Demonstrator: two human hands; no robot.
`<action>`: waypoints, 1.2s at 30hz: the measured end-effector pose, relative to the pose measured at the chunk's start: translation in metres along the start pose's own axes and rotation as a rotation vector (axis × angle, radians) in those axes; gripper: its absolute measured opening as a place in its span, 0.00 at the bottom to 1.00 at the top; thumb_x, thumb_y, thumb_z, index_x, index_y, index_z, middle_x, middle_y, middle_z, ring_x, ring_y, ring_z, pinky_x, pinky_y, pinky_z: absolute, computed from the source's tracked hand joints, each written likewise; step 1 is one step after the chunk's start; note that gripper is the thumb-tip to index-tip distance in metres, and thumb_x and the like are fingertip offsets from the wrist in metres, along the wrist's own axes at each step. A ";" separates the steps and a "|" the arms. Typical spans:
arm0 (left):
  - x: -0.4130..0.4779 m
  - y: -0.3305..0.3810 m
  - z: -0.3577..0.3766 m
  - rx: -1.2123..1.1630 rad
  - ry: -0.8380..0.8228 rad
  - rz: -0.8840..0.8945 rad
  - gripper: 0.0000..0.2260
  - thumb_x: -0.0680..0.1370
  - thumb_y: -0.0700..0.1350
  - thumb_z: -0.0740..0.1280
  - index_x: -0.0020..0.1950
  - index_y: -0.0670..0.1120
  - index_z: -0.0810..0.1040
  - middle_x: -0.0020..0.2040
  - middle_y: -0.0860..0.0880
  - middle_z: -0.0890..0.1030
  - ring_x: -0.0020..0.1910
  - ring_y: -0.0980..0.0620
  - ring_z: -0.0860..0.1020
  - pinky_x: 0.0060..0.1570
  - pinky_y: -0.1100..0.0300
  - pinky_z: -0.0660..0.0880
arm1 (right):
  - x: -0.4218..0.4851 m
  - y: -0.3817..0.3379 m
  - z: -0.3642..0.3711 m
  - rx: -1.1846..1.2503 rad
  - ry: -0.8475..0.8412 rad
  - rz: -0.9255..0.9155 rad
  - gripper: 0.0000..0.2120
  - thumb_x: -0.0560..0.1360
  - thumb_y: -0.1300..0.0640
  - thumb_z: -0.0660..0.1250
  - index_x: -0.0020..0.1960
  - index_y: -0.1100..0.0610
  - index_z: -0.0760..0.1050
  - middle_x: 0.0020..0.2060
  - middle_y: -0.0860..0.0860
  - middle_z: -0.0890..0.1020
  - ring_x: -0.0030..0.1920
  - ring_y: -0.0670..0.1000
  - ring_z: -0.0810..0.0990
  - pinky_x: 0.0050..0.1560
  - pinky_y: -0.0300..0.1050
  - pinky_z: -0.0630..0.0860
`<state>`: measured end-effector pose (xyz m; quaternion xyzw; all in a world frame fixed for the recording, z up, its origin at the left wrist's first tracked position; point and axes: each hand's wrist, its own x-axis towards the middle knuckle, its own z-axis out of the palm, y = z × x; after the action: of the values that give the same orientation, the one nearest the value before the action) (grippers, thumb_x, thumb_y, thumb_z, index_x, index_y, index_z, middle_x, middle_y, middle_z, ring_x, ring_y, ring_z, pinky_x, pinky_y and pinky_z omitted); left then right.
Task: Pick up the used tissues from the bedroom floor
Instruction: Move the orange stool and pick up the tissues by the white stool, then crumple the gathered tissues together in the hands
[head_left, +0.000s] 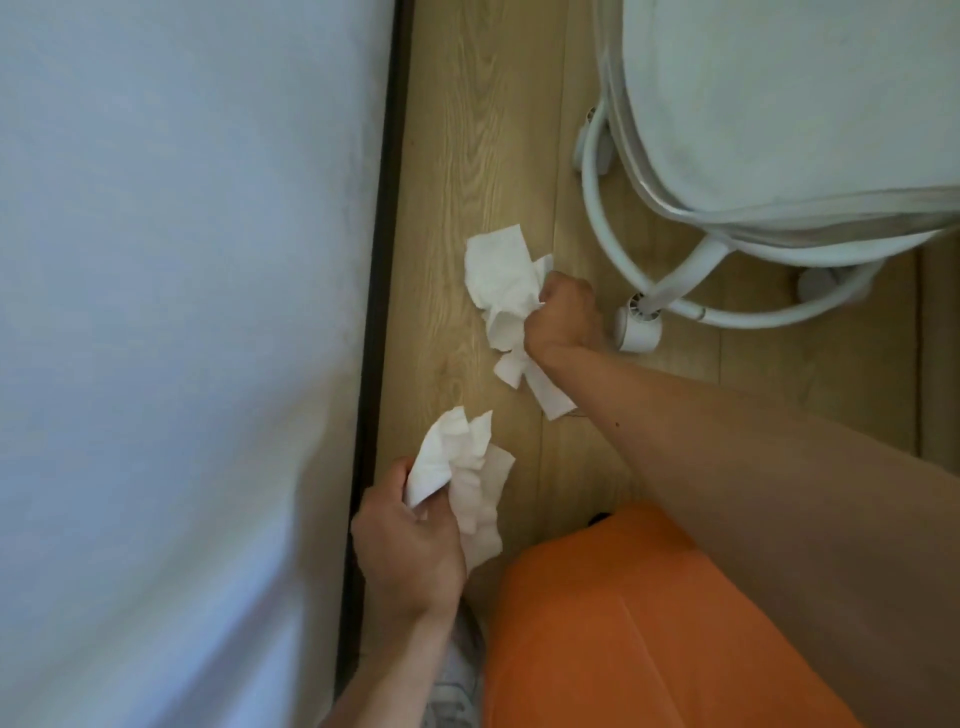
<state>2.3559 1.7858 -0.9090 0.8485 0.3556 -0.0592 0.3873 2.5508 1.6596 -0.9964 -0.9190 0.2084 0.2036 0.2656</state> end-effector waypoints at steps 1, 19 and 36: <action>0.003 0.003 -0.003 0.015 0.023 0.010 0.09 0.76 0.48 0.72 0.52 0.45 0.82 0.44 0.48 0.85 0.43 0.47 0.83 0.36 0.51 0.82 | -0.004 0.000 -0.006 0.049 -0.010 -0.046 0.10 0.75 0.67 0.61 0.54 0.59 0.77 0.57 0.58 0.79 0.54 0.58 0.79 0.48 0.46 0.74; -0.004 0.220 -0.093 -0.264 -0.846 0.147 0.17 0.69 0.53 0.76 0.57 0.53 0.83 0.52 0.50 0.87 0.52 0.49 0.86 0.49 0.52 0.82 | -0.142 -0.005 -0.264 0.911 -0.456 -0.184 0.08 0.71 0.70 0.70 0.39 0.58 0.78 0.38 0.57 0.83 0.37 0.54 0.81 0.42 0.55 0.82; -0.297 0.496 -0.217 0.030 -0.895 0.583 0.11 0.68 0.50 0.76 0.50 0.55 0.84 0.43 0.57 0.86 0.41 0.58 0.85 0.35 0.67 0.78 | -0.423 0.047 -0.618 0.726 -0.025 -0.277 0.25 0.68 0.45 0.76 0.62 0.49 0.75 0.54 0.45 0.78 0.52 0.44 0.79 0.46 0.34 0.74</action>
<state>2.4205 1.5504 -0.3423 0.8093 -0.0955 -0.3104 0.4894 2.3392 1.3853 -0.3311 -0.7822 0.1376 0.0898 0.6010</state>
